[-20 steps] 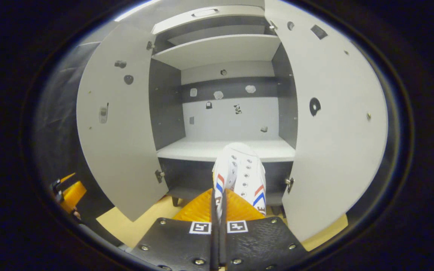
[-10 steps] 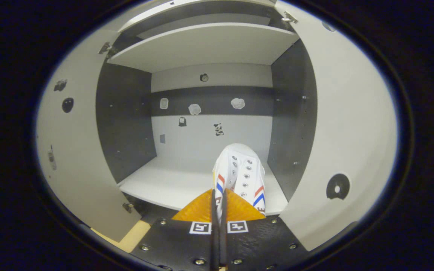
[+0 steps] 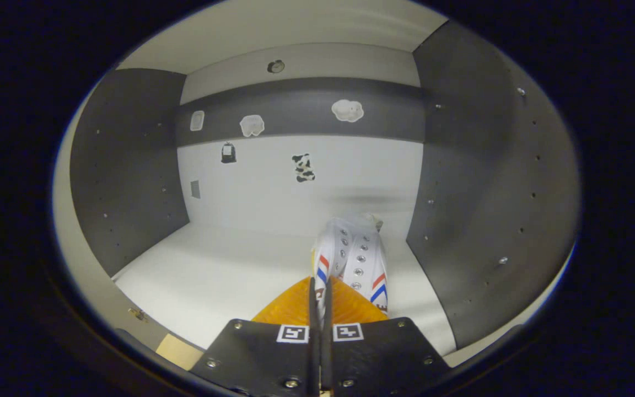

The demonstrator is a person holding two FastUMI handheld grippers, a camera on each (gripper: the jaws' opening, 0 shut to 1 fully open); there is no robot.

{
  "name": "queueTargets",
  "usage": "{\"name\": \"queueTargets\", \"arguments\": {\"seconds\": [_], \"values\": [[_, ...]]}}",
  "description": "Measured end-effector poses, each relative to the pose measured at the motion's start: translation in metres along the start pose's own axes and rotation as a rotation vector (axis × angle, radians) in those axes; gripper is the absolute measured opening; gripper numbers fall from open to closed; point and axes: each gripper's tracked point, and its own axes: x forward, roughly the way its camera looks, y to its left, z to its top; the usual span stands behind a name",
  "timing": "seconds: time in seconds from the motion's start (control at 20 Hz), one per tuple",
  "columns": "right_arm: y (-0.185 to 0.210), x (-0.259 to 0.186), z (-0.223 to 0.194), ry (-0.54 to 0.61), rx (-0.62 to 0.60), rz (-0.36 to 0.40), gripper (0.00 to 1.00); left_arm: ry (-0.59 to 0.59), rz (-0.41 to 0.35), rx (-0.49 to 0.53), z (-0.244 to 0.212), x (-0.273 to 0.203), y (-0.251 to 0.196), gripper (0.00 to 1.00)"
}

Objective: Grab one shoe with the right hand and put it into the shoe cabinet, grab the other shoe with the left hand and put it into the shoe cabinet; then close the right door with the right hand and the left door with the left hand.

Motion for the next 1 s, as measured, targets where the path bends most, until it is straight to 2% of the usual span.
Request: {"name": "queueTargets", "arguments": {"seconds": [0.05,0.1,0.15,0.2,0.3,0.35,0.4,0.55,0.6,0.65,0.7,0.75,1.0], "values": [[0.005,0.005,-0.002,0.007,0.013,0.014,0.05,0.009,0.000,-0.001,-0.004,0.003,-0.001,0.96],[0.009,0.006,-0.002,0.003,0.018,0.019,0.02,0.018,-0.001,-0.002,-0.007,0.006,-0.002,0.92],[0.008,0.005,-0.002,0.004,0.018,0.015,0.01,0.022,-0.006,-0.004,-0.010,0.008,-0.004,0.96],[0.008,0.002,0.000,-0.009,0.027,0.012,0.03,0.028,-0.011,-0.006,-0.013,0.009,-0.006,0.96],[0.006,-0.013,0.020,-0.082,0.039,0.006,0.19,0.042,-0.014,-0.005,-0.018,0.011,-0.007,0.96],[0.005,-0.022,0.029,-0.112,0.043,-0.002,0.19,0.050,-0.007,-0.003,-0.021,0.011,-0.007,0.96],[0.013,-0.035,0.037,-0.136,0.044,0.023,0.34,0.055,0.000,-0.002,-0.023,0.012,-0.007,0.96],[0.015,-0.085,0.046,-0.181,0.004,0.005,1.00,0.079,0.014,-0.006,-0.029,0.009,-0.008,0.96],[0.014,-0.102,0.045,-0.190,-0.029,-0.012,0.96,0.085,0.018,-0.006,-0.031,0.008,-0.008,0.96],[0.012,-0.124,0.045,-0.210,-0.057,-0.034,0.98,0.091,0.016,-0.014,-0.033,0.007,-0.010,0.96],[0.014,-0.147,0.045,-0.234,-0.084,-0.042,0.98,0.097,0.007,-0.020,-0.036,0.004,-0.014,0.92],[0.014,-0.169,0.042,-0.253,-0.099,-0.060,0.98,0.114,0.005,-0.023,-0.041,0.003,-0.016,0.96],[0.004,-0.289,0.009,-0.351,-0.112,-0.145,0.98,0.186,0.003,-0.001,-0.072,0.002,-0.026,0.96]]}}
